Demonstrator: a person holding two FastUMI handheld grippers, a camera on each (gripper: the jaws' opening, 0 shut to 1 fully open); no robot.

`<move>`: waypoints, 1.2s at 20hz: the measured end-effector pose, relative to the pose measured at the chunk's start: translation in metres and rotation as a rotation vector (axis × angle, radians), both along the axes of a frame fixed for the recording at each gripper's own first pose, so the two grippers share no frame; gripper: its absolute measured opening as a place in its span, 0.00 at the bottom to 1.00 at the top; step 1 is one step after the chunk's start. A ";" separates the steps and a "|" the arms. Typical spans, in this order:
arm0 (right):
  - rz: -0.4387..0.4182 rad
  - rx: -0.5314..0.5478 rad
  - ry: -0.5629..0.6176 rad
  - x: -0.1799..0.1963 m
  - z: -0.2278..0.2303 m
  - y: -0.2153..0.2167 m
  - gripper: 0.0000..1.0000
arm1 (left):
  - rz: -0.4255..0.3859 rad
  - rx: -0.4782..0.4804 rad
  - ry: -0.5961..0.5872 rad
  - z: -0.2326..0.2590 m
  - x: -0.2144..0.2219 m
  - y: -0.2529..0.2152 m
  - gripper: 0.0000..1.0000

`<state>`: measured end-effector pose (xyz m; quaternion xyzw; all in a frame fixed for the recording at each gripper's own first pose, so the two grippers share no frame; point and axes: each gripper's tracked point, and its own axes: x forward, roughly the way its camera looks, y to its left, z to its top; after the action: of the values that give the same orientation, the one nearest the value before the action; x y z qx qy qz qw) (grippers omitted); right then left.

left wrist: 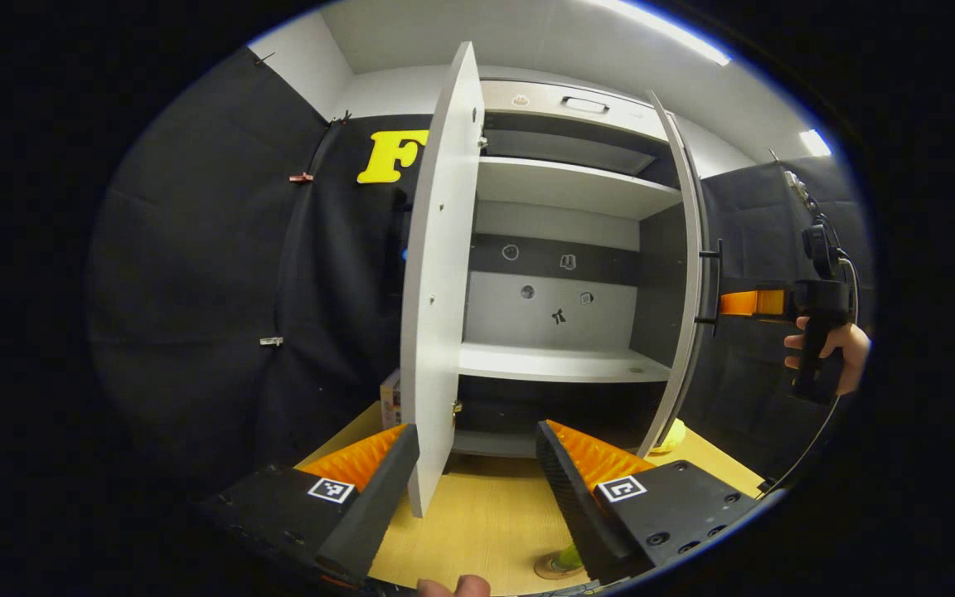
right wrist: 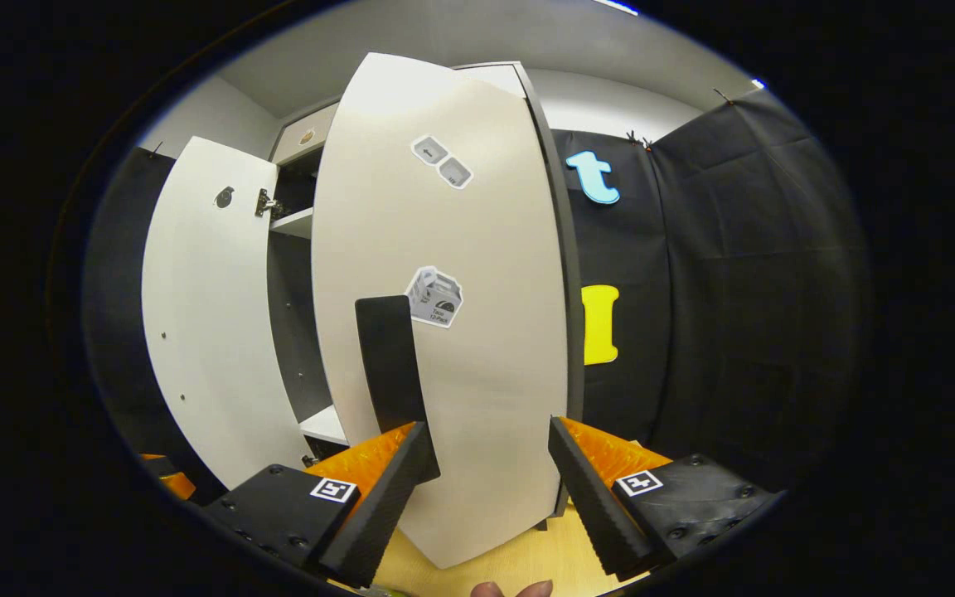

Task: Grasp the bottle in the cabinet with the left hand and place it on the coaster, then close the right door with the right hand and the left door with the left hand.

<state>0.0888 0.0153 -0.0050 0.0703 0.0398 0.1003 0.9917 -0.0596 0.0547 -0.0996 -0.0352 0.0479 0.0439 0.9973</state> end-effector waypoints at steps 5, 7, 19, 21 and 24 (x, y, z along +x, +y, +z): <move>0.008 -0.030 -0.010 0.017 0.000 0.023 0.98 | 0.035 0.003 -0.002 0.012 -0.002 0.033 0.91; 0.005 -0.033 -0.011 0.023 0.000 0.028 0.98 | 0.041 -0.012 -0.004 0.018 -0.002 0.050 0.91; -0.078 -0.036 0.022 0.021 -0.003 0.039 0.98 | 0.072 -0.038 -0.040 0.071 0.058 0.152 0.93; -0.092 -0.048 0.017 0.012 -0.003 0.035 0.98 | 0.067 -0.047 -0.056 0.080 0.075 0.158 0.94; -0.117 -0.072 0.014 0.000 -0.003 0.025 0.98 | 0.046 -0.035 -0.068 0.083 0.089 0.158 0.93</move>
<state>0.0893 0.0401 -0.0079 0.0375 0.0464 0.0401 0.9974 0.0297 0.2122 -0.0168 -0.0550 0.0141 0.0649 0.9963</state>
